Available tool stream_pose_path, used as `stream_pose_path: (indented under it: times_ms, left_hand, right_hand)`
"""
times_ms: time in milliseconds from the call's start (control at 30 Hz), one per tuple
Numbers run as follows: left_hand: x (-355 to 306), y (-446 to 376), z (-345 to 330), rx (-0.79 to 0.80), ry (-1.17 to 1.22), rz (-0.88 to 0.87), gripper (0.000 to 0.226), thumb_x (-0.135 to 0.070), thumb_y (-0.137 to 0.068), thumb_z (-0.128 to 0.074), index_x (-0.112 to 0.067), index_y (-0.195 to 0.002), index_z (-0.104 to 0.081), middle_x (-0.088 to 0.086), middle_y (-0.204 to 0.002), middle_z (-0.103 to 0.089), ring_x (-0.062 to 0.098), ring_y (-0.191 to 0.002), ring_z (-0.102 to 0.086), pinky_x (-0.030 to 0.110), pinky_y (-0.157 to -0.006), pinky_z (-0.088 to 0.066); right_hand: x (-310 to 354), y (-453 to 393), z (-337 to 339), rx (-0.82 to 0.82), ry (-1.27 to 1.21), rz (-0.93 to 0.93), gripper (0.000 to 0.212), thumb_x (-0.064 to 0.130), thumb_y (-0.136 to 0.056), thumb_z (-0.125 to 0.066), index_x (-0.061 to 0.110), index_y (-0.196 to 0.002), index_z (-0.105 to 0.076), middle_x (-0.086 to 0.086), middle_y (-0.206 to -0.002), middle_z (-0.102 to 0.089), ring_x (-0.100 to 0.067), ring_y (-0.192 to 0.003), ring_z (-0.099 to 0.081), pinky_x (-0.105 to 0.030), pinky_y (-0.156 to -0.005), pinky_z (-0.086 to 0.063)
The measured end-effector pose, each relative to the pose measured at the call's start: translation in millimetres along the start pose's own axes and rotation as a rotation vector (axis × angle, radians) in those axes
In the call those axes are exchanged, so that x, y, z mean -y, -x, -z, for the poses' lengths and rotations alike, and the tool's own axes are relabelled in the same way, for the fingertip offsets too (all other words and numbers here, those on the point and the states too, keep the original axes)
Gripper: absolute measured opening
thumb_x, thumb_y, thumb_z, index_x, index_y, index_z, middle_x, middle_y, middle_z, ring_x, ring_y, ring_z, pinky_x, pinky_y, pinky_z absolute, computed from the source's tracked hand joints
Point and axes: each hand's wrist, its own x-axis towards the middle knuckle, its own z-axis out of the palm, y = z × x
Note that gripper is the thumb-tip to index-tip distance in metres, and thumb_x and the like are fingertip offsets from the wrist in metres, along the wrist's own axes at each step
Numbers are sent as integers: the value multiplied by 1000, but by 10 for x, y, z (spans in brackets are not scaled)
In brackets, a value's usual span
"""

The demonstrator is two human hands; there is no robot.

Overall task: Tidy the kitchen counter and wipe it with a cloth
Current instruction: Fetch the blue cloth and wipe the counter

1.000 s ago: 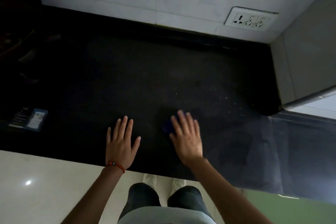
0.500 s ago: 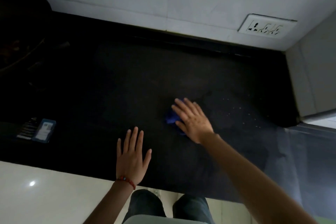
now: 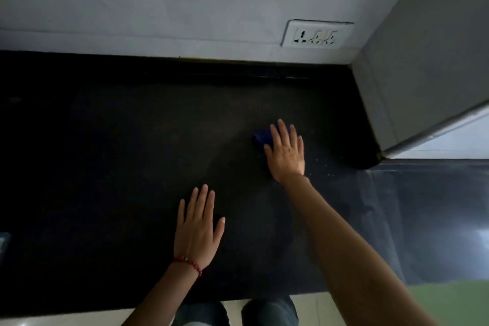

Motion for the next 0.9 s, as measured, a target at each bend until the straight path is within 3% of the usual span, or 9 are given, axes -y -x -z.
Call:
stream_pose_path:
  times_ms: [100,167,233,367,533,600,700,833,900]
  left_hand:
    - [-13,0,-20,-19,-7,-3,69,-51,-91,-1,-11,-135,-37,10,-144,-41,26,-133,-37,48,-105,-32]
    - [-11,-9,-33,-21,-10,-10,69,-51,-91,-1,-11,-135,-36,10,-144,-40,25,-133,-36,48,-105,-31]
    - [-21,-24,-26,-23,-21,-6,69,-52,-91,-2,-11,-135,-36,10,-144,-39,24,-134,-35,47,-106,-30]
    - [-15,-19,-35,-27,-26,2,69,-53,-91,-2,-11,-135,-36,10,-144,-40,25,-134,-35,48,-106,-30]
    - [-23,1,-37,-28,-2,-11,71,-54,-90,-3,-11,-135,-36,11,-145,-38,27,-135,-34,50,-106,-31]
    - [-31,-10,-29,-35,-9,-8,72,-54,-90,-2,-11,-136,-35,11,-145,-38,27,-135,-33,49,-107,-30]
    - [-42,-1,-22,-42,-13,-2,73,-55,-89,-1,-11,-135,-36,12,-145,-39,28,-134,-35,48,-106,-29]
    - [-46,13,-18,-42,25,-8,74,-56,-89,-2,-10,-136,-36,12,-145,-38,28,-135,-33,49,-107,-30]
    - [-49,3,-23,-50,25,-8,74,-56,-89,-2,-10,-136,-36,12,-146,-37,28,-136,-32,50,-107,-30]
  right_hand:
    - [161,334,-113,63,2,341,56,39,-97,-27,26,-147,-5,7,-156,9,-21,-144,14,-43,-119,5]
    - [24,482,-167,70,62,555,56,40,-94,-27,26,-146,-15,6,-156,-2,-21,-144,1,-44,-119,-5]
    - [-226,196,-97,-50,21,428,57,42,-90,-27,23,-143,-27,-1,-155,-22,-28,-143,-18,-50,-116,-20]
    - [-397,-58,26,-56,-46,-23,55,38,-96,-28,23,-147,-11,1,-159,-3,-26,-146,2,-45,-119,-4]
    - [-329,586,-197,-5,37,460,56,41,-88,-29,25,-142,-30,0,-153,-29,-27,-142,-19,-49,-115,-18]
    - [-622,319,-86,-87,-9,281,56,41,-88,-29,24,-142,-31,-1,-153,-28,-29,-142,-22,-50,-115,-24]
    - [-690,185,26,-83,-73,-39,55,37,-94,-31,22,-146,-19,-1,-158,-11,-28,-146,-6,-46,-118,-10]
    - [-462,833,-227,-43,17,363,53,39,-87,-37,24,-138,-36,-1,-147,-41,-30,-136,-36,-45,-111,-29]
    - [-800,694,-151,-94,32,359,53,39,-87,-39,24,-137,-37,-3,-147,-41,-29,-135,-36,-45,-109,-32]
